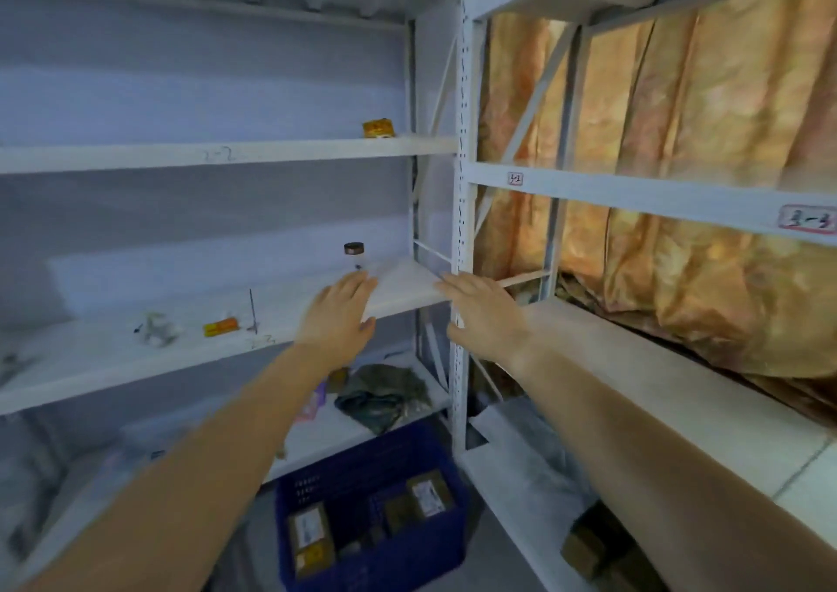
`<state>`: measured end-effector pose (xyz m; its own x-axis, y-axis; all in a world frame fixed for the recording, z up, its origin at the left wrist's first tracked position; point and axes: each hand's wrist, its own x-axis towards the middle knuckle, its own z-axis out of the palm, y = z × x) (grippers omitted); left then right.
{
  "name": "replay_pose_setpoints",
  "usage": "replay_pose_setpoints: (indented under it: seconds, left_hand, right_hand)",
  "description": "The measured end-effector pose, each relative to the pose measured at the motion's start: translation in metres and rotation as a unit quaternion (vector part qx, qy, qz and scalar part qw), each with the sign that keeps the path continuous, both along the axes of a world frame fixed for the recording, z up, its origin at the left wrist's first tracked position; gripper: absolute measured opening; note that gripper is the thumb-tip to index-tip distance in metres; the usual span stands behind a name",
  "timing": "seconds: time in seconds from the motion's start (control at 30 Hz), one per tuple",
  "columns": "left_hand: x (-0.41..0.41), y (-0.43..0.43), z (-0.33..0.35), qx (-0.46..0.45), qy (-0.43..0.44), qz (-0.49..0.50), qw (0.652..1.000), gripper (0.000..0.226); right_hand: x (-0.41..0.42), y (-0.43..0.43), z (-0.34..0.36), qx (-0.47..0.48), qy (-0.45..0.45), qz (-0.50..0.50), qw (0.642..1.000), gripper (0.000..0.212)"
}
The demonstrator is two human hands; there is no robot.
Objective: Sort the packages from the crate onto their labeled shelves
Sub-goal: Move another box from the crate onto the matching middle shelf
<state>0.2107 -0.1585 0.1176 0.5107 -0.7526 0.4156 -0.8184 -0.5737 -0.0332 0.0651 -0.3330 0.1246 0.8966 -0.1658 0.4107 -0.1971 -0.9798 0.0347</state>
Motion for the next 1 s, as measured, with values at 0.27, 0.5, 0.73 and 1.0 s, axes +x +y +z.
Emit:
replay_pose_setpoints:
  seconds: [0.27,0.5,0.73,1.0]
  left_hand:
    - [0.105,-0.057,-0.107,0.038,0.055,0.014,0.998,0.058]
    - [0.193,-0.113,-0.162,0.04,0.101,0.034,0.993,0.058]
    - [0.245,-0.148,-0.239,0.083,0.152,0.014,0.985,0.06]
    - [0.293,-0.188,-0.405,0.126,0.199,-0.006,0.972,0.063]
  right_hand:
    - [0.125,-0.085,-0.085,0.021,0.084,-0.011,0.996,0.064]
    - [0.223,-0.154,-0.145,0.078,0.119,-0.01,0.99,0.065]
    - [0.279,-0.187,-0.231,0.124,0.179,-0.003,0.976,0.063]
    - [0.307,-0.21,-0.404,0.197,0.179,-0.079,0.961,0.058]
